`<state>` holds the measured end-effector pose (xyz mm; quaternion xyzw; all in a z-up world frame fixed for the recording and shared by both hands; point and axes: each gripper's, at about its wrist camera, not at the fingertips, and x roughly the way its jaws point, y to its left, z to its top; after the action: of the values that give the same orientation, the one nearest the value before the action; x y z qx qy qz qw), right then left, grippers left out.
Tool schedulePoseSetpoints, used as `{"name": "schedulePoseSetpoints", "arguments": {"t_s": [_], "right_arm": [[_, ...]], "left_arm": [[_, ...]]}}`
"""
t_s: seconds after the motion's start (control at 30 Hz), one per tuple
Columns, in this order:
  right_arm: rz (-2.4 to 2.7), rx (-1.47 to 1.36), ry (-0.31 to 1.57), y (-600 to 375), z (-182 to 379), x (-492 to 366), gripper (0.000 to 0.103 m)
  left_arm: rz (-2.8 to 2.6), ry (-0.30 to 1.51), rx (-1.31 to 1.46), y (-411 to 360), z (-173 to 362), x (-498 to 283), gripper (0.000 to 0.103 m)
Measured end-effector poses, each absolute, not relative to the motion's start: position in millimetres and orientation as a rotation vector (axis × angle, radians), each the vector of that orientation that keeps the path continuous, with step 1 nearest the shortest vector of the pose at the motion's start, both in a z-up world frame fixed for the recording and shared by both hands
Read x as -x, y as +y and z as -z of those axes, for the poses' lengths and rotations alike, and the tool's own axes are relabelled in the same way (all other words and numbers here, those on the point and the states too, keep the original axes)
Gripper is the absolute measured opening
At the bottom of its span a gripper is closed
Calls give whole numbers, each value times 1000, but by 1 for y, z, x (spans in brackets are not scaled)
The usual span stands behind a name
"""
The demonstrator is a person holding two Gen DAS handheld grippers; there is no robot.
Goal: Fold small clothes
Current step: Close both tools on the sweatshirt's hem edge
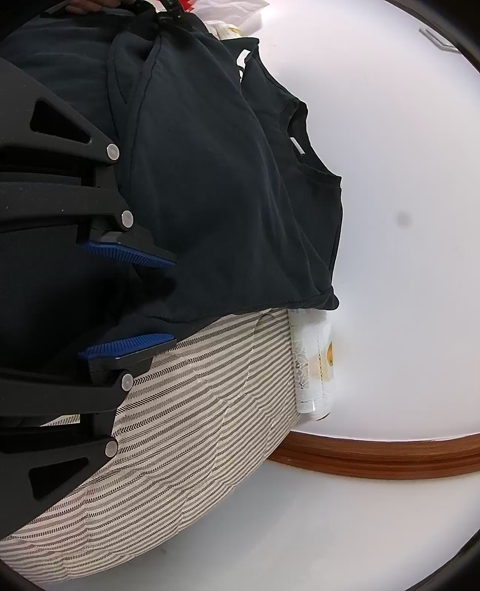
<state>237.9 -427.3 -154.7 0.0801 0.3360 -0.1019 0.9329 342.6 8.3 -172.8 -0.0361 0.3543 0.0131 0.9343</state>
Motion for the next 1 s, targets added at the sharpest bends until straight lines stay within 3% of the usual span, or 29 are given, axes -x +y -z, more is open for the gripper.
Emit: {"name": "schedulePoseSetpoints", "arguments": {"t_s": [0.37,0.57,0.8,1.0], "right_arm": [[205,-119,671,-421,149,-235,37],[205,-117,674,-416,133,-226,37],[198,-35,654,-401,107,-178,37],[216,-49,696,-410,116,-126,41]], "left_arm": [[-17,712,31,-4,157,-333,71],[-2,704,60,2,140,-296,71],[-21,704,47,20,128,-237,79],[-7,727,57,37,132,-187,81]]}}
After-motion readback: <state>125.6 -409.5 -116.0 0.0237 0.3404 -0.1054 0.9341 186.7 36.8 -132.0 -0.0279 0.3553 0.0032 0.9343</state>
